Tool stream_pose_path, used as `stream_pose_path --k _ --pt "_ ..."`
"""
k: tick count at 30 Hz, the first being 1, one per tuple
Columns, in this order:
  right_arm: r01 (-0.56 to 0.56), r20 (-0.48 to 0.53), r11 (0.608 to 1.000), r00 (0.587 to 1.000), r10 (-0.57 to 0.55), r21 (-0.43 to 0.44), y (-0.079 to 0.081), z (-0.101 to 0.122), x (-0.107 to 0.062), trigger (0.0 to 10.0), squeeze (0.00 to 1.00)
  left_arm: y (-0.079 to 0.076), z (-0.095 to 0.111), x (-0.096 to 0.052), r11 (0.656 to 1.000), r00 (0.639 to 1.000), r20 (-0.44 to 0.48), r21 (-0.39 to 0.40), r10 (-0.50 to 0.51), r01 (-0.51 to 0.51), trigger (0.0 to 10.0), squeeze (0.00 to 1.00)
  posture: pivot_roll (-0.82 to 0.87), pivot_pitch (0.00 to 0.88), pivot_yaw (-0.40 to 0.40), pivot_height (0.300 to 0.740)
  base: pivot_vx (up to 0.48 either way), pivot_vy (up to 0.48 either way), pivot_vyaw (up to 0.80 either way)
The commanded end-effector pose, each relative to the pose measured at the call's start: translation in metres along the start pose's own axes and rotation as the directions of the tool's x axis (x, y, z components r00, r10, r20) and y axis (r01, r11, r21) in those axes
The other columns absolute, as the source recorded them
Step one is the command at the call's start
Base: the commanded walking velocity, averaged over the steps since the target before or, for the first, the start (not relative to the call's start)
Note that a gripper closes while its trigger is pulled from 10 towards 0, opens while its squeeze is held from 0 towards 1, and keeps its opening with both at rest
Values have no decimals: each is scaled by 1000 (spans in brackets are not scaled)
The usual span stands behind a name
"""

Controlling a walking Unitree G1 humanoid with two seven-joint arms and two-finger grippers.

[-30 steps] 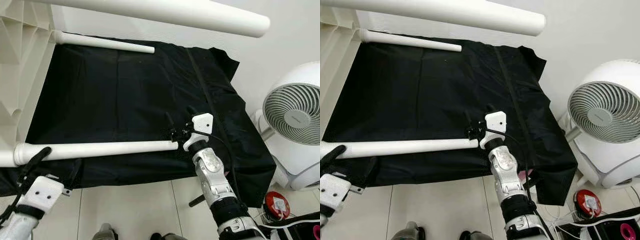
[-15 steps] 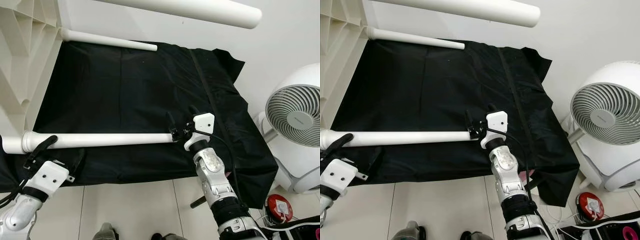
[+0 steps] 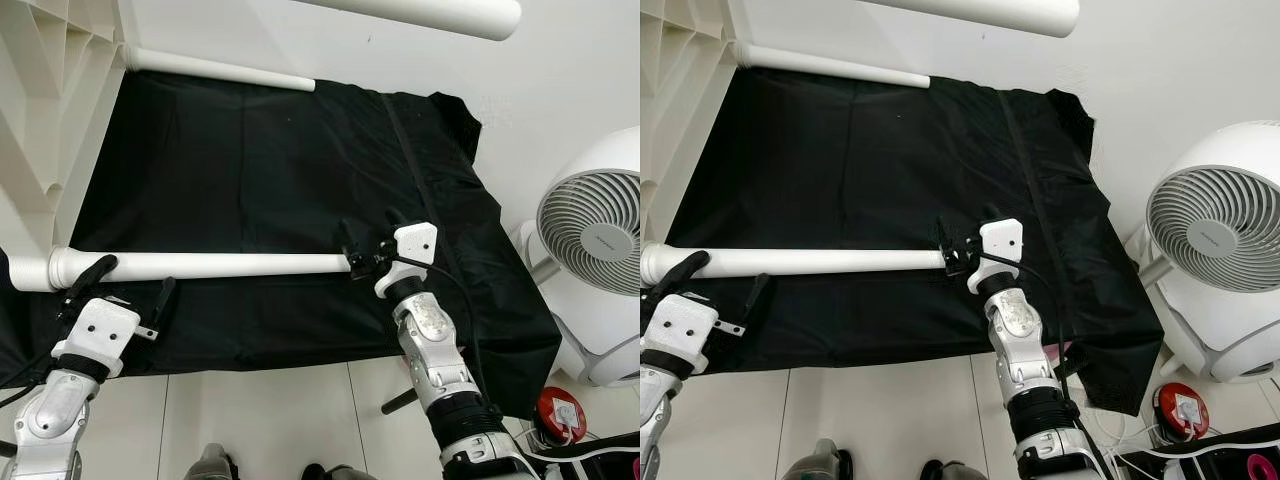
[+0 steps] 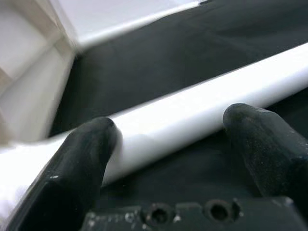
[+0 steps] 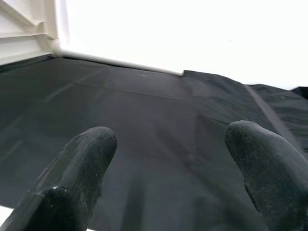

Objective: Building children table

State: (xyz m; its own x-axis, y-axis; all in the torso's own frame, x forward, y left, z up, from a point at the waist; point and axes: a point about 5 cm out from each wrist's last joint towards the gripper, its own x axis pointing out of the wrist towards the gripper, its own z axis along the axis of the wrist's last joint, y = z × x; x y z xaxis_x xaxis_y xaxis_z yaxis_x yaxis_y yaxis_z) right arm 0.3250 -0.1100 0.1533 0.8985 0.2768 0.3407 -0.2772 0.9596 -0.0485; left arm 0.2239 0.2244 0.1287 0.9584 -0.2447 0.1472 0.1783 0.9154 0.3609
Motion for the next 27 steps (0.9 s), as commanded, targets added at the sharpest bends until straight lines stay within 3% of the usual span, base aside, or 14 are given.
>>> stream_pose_path --k 1,15,16,17,18,19,20,21,22,23,24,25,26,27 --pt "21 -8 1000 1000 -21 7 -7 0 1 10000 0 -17 -3 -3 993 996 -45 -93 -70 66 10000 0 172 115 -132 740 0 0 0" --pt "26 -5 1000 1000 -26 14 -11 2 6 10000 0 -18 24 -6 955 998 11 -290 69 -63 10000 0 186 123 -148 740 0 0 0" --pt "17 2 1000 1000 -17 16 -9 3 6 10000 0 -12 22 -6 924 991 -2 -361 133 -125 10000 1000 186 122 -149 740 0 0 0" --pt "17 2 1000 1000 -17 16 -9 3 6 10000 0 -12 22 -6 924 991 -2 -361 133 -125 10000 1000 186 122 -149 740 0 0 0" --pt "11 10 1000 1000 -11 18 -7 4 6 10000 388 -7 21 -8 891 982 -32 -416 186 -182 10000 1000 185 121 -146 740 0 0 0" --pt "11 10 1000 1000 -11 18 -7 4 6 10000 388 -7 21 -8 891 982 -32 -416 186 -182 10000 1000 185 121 -146 740 0 0 0" --pt "8 17 1000 1000 -8 17 -6 5 6 10000 941 -3 21 -9 865 974 -56 -452 218 -219 10000 1000 184 121 -144 740 0 0 0" --pt "6 30 1000 1000 -6 17 -7 7 6 10000 1000 -1 20 -11 839 965 -93 -478 247 -261 10000 1000 185 119 -143 740 0 0 0" --pt "6 30 1000 1000 -6 17 -7 7 6 10000 1000 -1 20 -11 839 965 -93 -478 247 -261 10000 1000 185 119 -143 740 0 0 0" --pt "8 37 1000 999 -9 16 -8 8 6 10000 1000 0 19 -12 824 958 -117 -491 261 -284 10000 639 185 119 -143 740 0 0 0" --pt "8 37 1000 999 -9 16 -8 8 6 10000 1000 0 19 -12 824 958 -117 -491 261 -284 10000 639 185 119 -143 740 0 0 0" --pt "15 35 1000 999 -15 12 -10 8 6 10000 1000 0 21 -13 829 958 -116 -481 264 -286 10000 0 185 120 -144 740 0 0 0" --pt "15 35 1000 999 -15 12 -10 8 6 10000 1000 0 21 -13 829 958 -116 -481 264 -286 10000 0 185 120 -144 740 0 0 0" --pt "11 39 1000 999 -11 10 -10 9 7 10000 0 -1 26 -12 859 963 -98 -437 251 -268 10000 0 187 116 -150 740 0 0 0"
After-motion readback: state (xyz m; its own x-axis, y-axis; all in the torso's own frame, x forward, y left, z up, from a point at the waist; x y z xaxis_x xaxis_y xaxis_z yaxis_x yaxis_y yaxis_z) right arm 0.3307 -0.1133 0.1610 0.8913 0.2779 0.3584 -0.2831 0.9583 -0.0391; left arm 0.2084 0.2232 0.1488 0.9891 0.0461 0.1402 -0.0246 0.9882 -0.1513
